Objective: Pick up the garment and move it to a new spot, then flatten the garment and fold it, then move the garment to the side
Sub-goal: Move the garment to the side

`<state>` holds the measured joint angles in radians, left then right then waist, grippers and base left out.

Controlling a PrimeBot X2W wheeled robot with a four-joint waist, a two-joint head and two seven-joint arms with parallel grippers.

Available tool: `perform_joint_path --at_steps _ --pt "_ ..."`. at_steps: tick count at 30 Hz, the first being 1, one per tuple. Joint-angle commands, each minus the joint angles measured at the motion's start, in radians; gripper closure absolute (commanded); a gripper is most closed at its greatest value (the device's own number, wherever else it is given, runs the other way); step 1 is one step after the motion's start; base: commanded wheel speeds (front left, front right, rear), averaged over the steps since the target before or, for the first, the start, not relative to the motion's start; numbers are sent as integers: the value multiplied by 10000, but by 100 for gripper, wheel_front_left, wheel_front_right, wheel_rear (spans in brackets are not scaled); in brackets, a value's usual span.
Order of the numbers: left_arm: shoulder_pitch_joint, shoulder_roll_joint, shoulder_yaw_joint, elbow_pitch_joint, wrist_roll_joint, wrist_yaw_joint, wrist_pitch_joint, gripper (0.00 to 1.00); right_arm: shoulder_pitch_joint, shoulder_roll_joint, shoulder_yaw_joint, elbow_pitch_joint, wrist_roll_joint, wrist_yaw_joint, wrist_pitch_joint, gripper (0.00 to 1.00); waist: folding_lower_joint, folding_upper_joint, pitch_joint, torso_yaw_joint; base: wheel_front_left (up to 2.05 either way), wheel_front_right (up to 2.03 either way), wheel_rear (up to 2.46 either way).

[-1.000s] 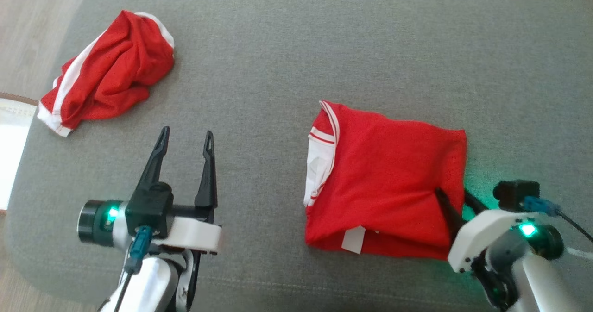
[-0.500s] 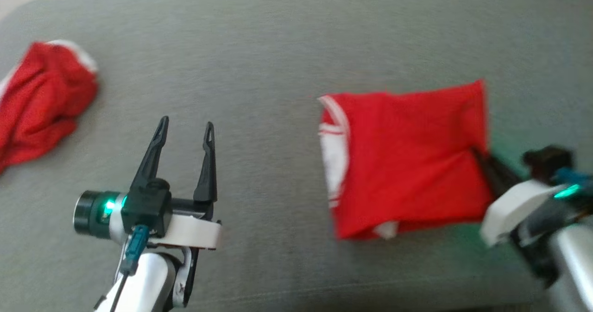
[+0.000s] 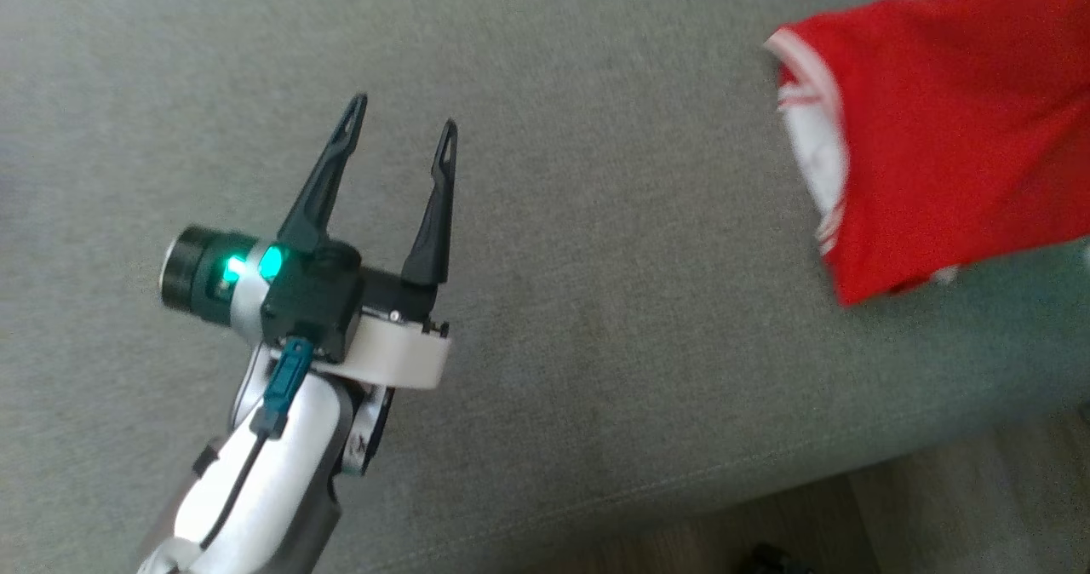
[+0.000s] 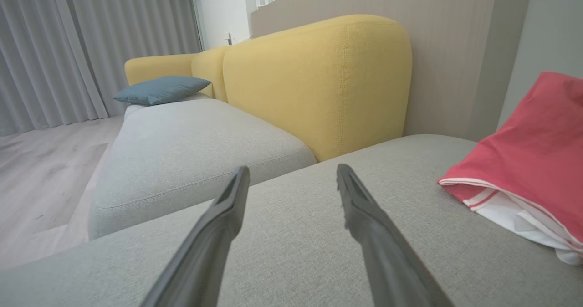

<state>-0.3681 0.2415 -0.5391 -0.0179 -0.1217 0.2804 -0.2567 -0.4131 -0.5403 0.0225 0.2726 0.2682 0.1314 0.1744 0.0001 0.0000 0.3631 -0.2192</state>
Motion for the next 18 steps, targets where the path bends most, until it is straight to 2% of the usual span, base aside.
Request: perform_joint_path --at_steps 1,3,9,10,12,16,17,18 --pt "-503 29 265 -297 140 -65 -51 0 -265 -481 -327 -57 -111 -7 -81 100 -1 0 533 -186 0 0 0" --pt "-819 -57 147 -281 277 -170 -51 0 -464 -493 -880 312 -335 -7 -86 100 -1 0 873 -140 0 0 0" --pt "-1364 -191 -62 -249 490 -383 -51 0 -926 -457 -1658 913 -1089 -7 -516 100 -1 0 1564 -4 0 0 0" --pt "-1456 -218 -101 -245 525 -420 -51 0 -1017 -445 -1767 1055 -1241 -7 -608 87 -1 0 1660 30 0 0 0" --pt "-1631 -281 -182 -235 580 -498 -51 0 -1185 -395 -2058 1382 -1542 -7 -762 51 -1 0 1826 104 0 0 0" --pt "-1872 -369 -281 -202 649 -599 -51 0 -1402 -318 -2340 1821 -1846 -7 -1112 55 -1 0 2005 218 0 0 0" --pt "-1929 -394 -302 -189 662 -623 -51 0 -1478 -250 -2485 1957 -1942 -7 -1189 42 -1 0 2037 244 0 0 0" --pt "-1970 -418 -321 -180 671 -642 -51 0 -1522 -157 -2626 2098 -2046 -7 -1212 15 -1 0 2049 269 0 0 0"
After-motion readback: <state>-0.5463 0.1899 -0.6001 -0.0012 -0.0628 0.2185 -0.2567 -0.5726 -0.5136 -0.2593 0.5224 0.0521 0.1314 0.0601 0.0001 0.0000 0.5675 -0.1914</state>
